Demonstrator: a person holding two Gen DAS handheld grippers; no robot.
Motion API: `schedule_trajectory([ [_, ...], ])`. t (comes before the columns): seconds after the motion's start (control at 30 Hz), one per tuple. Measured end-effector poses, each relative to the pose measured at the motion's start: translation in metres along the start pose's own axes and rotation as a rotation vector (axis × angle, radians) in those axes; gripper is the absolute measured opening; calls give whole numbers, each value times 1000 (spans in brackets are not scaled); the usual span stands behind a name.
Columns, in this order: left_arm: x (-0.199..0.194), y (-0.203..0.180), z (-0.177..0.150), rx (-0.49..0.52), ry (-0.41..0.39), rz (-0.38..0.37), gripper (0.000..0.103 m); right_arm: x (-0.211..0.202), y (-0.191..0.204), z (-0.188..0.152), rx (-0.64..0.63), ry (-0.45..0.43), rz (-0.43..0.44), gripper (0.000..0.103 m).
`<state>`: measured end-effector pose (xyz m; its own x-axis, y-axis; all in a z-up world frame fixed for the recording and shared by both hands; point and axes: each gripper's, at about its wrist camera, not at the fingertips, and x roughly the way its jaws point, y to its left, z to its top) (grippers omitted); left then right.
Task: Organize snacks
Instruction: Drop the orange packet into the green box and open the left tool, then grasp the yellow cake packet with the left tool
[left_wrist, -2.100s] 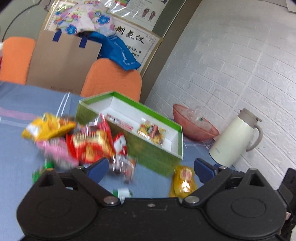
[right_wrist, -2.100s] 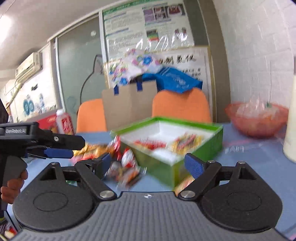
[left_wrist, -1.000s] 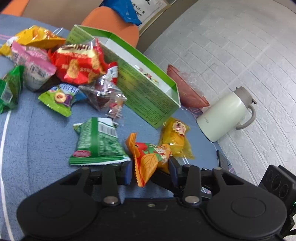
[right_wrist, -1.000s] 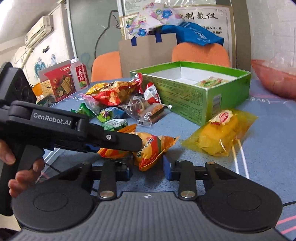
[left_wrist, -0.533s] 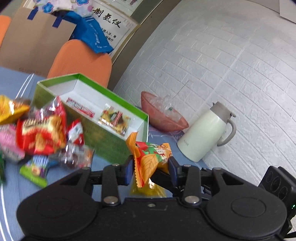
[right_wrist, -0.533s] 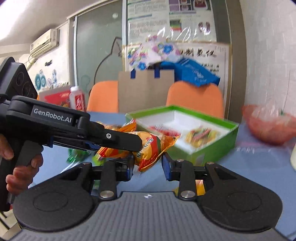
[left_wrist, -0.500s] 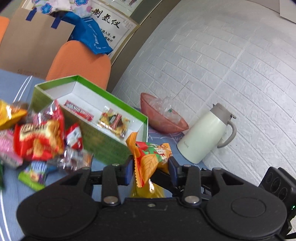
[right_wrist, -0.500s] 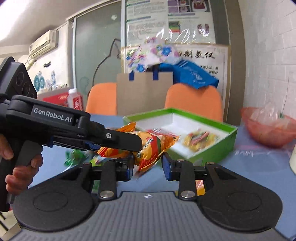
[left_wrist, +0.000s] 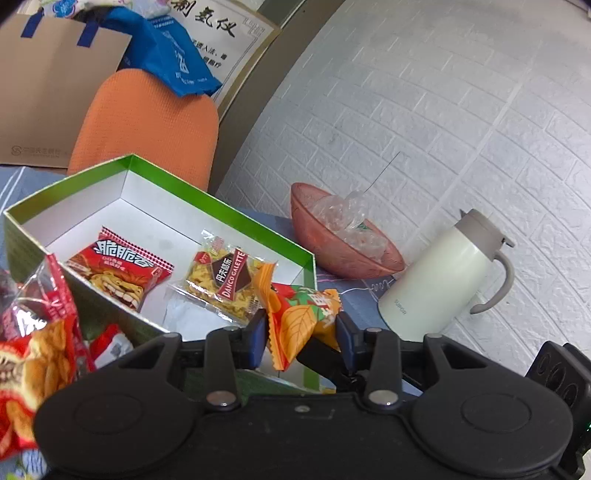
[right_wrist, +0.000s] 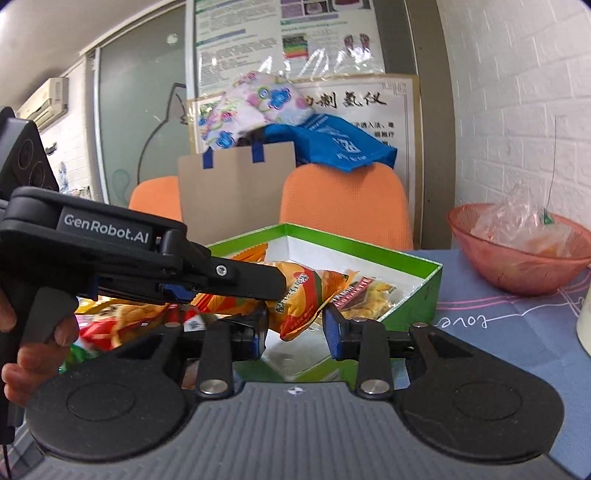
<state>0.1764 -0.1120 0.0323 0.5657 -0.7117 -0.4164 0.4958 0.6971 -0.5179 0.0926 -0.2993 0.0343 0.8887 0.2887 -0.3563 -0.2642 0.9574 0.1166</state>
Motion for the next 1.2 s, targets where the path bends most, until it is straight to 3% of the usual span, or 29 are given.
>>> schedule_trajectory([
  [0.27,24,11,7,17,22,33,66,26,-11,-1,17,31,-4,57],
  [0.33,28,14,6,21,28,60,87,32,-10,-2,7,42,-7,60],
  [0.37,26,14,5,19,29,74,103,34,-8,-3,-13,39,-11,65],
  [0.4,22,14,3,7,20,88,103,33,-6,-3,-40,39,-22,67],
  [0.43,14,14,1,-13,-8,94,103,31,-3,-2,-64,39,-39,77],
  [0.47,4,13,-2,-28,-44,86,103,26,-1,-1,-82,30,-56,97],
  [0.5,-5,11,-4,-34,-68,76,103,19,2,-2,-95,10,-67,103],
  [0.8,-71,-22,-41,13,-117,88,103,-56,15,-18,-83,-84,-65,103],
  [1.0,-81,-24,-76,13,-71,77,103,-75,9,-51,-22,9,-85,103],
  [1.2,-59,-28,-91,28,28,38,103,-78,0,-74,98,89,-104,103],
])
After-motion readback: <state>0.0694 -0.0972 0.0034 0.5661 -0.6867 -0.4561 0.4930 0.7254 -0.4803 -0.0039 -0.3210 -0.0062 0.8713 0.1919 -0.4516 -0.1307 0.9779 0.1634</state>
